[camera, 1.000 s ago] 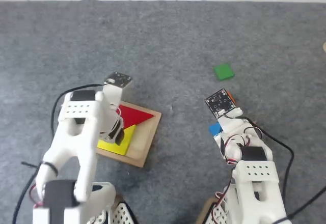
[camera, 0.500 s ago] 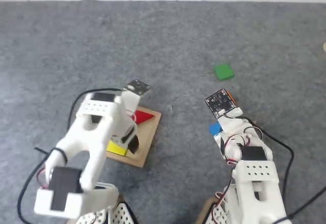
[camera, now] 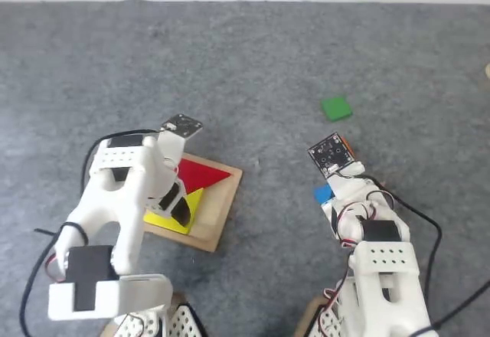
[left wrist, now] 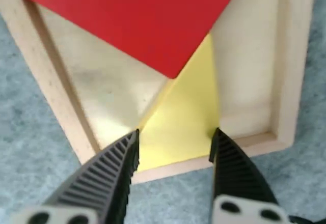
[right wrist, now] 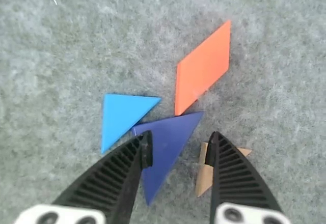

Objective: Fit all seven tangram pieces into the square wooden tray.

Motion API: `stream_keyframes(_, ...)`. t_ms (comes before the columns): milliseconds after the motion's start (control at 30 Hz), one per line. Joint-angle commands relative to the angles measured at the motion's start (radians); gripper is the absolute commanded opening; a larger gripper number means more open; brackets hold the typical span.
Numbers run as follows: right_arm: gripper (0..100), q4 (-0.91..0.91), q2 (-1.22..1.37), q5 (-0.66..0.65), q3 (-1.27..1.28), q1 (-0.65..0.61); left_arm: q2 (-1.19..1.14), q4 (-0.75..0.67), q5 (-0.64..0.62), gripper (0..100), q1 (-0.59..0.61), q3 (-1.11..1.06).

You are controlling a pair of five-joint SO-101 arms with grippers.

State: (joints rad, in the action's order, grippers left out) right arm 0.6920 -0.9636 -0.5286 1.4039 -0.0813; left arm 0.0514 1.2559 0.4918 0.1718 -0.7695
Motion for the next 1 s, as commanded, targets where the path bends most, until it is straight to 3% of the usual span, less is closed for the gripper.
stream_keyframes(0, 18.3, -0.015, -0.019, -0.009, -0.003, 0.008, -0.063, -0.037, 0.003, 22, -0.006, -0.018)
stream_keyframes(233, 18.3, -0.013, -0.019, -0.009, -0.003, 0.008, -0.061, -0.100, -0.135, 26, -0.058, -0.019)
stream_keyframes(433, 18.3, -0.013, -0.019, -0.009, -0.003, 0.008, -0.061, -0.086, -0.141, 28, -0.055, -0.021)
stream_keyframes(567, 18.3, -0.015, -0.019, -0.009, -0.003, 0.008, -0.071, -0.032, -0.055, 19, -0.064, -0.059)
stream_keyframes(733, 18.3, -0.019, -0.019, -0.009, -0.003, 0.008, -0.051, -0.034, 0.002, 0, -0.055, -0.117)
stream_keyframes(967, 18.3, -0.018, -0.019, -0.009, -0.003, 0.008, 0.107, 0.072, 0.043, 1, -0.057, -0.133)
